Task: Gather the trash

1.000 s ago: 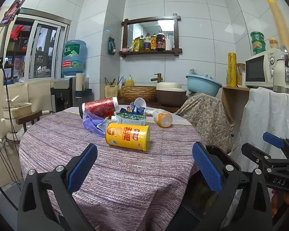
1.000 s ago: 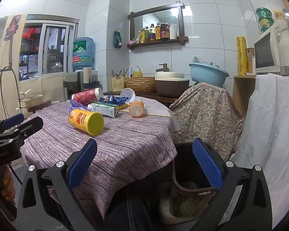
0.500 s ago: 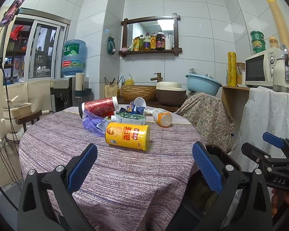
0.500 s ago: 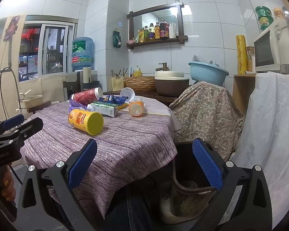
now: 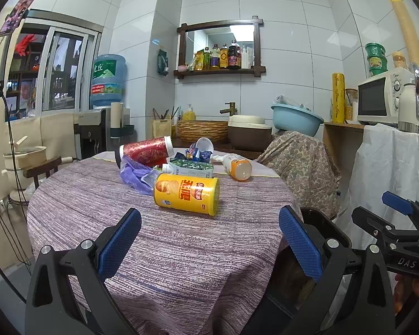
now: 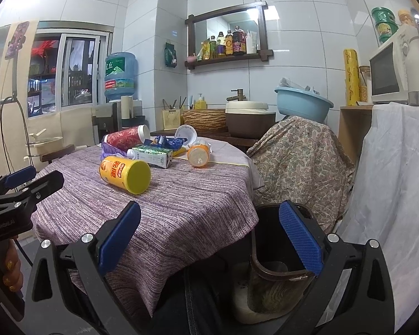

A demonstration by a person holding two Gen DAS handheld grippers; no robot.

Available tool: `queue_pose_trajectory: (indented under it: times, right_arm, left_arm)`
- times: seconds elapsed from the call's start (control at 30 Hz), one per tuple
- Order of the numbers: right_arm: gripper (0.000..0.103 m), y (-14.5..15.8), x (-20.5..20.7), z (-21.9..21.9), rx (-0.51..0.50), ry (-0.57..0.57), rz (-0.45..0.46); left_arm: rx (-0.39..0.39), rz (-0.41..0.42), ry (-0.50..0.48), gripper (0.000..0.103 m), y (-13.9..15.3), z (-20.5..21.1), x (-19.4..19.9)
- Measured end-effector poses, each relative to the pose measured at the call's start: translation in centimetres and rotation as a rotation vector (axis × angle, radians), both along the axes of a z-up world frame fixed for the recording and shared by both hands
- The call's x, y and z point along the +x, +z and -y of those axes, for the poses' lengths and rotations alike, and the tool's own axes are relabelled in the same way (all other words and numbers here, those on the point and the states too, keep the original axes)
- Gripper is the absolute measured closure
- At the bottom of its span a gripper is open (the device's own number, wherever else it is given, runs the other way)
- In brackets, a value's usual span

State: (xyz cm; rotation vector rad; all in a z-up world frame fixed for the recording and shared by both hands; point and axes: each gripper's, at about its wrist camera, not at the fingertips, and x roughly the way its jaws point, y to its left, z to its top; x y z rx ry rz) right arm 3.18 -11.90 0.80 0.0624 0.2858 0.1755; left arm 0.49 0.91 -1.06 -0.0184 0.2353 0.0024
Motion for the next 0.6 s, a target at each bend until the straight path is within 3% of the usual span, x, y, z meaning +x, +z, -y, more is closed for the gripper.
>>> queue_pose_trajectory:
  times: [0.37,0.6]
  right_arm:
    - [0.005,-0.6,1.4,-0.9,-0.022,0.02,-0.035]
    - [0.005,-0.6,4.2,-2.5,-0.048,0.114,-0.076]
  left_arm:
    - [0.005,-0.037,0.011,0.005,-0.2,-0.9,1.4]
    - [0.004,-0.109,0.037,0.005,-0.4,-3.0,3.3]
